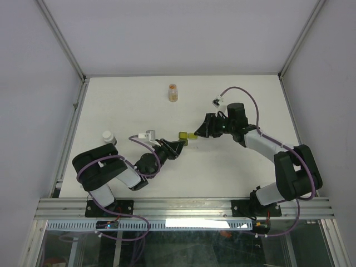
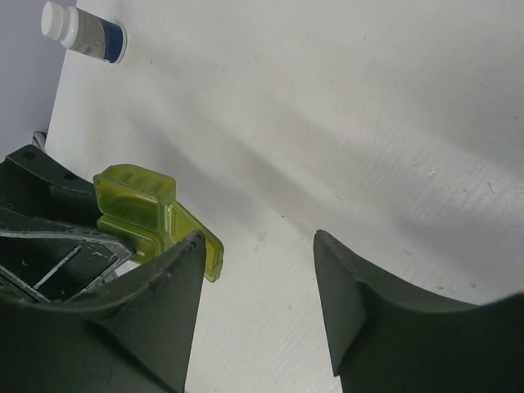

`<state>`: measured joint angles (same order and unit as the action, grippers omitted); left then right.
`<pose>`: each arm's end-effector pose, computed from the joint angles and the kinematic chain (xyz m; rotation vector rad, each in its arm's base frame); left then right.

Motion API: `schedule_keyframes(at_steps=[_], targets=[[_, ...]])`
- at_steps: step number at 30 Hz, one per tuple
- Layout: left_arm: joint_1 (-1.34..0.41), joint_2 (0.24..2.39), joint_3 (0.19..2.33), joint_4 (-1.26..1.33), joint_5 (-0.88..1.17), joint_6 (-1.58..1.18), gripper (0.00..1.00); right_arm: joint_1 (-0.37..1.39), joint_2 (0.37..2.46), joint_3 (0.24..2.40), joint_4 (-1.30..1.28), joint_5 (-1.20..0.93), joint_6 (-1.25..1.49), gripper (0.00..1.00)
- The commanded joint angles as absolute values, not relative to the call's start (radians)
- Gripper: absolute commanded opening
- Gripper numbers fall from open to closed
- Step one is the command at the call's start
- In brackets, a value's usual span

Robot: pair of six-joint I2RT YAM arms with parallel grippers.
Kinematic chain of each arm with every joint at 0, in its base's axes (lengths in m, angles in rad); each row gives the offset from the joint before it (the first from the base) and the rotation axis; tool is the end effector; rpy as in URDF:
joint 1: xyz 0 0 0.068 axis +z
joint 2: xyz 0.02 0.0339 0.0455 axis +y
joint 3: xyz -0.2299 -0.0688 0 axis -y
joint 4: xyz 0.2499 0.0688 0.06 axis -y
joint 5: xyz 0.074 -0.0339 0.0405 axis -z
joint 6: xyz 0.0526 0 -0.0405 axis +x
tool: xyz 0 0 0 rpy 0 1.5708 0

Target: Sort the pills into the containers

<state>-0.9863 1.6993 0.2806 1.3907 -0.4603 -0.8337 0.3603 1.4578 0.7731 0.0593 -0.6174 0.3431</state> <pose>0.1672 -0.2104 0.1002 -0.2498 1.6792 -1.0327 0.2891 0.1414 0.1619 -0.3839 2.2329 1.0633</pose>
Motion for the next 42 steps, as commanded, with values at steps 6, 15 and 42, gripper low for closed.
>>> schedule_keyframes(at_steps=[6,15,42], targets=[[-0.977,1.668,0.282,1.545,-0.354,-0.883,0.0,0.376,1.455,0.839,0.025,-0.614,0.249,0.47],[-0.973,1.738,0.285,1.604,-0.345,-0.952,0.0,0.363,1.438,0.854,0.015,-0.657,0.224,0.54],[-0.95,1.68,0.249,1.722,-0.296,-1.031,0.0,0.245,1.523,0.763,0.238,-1.161,0.339,0.59]])
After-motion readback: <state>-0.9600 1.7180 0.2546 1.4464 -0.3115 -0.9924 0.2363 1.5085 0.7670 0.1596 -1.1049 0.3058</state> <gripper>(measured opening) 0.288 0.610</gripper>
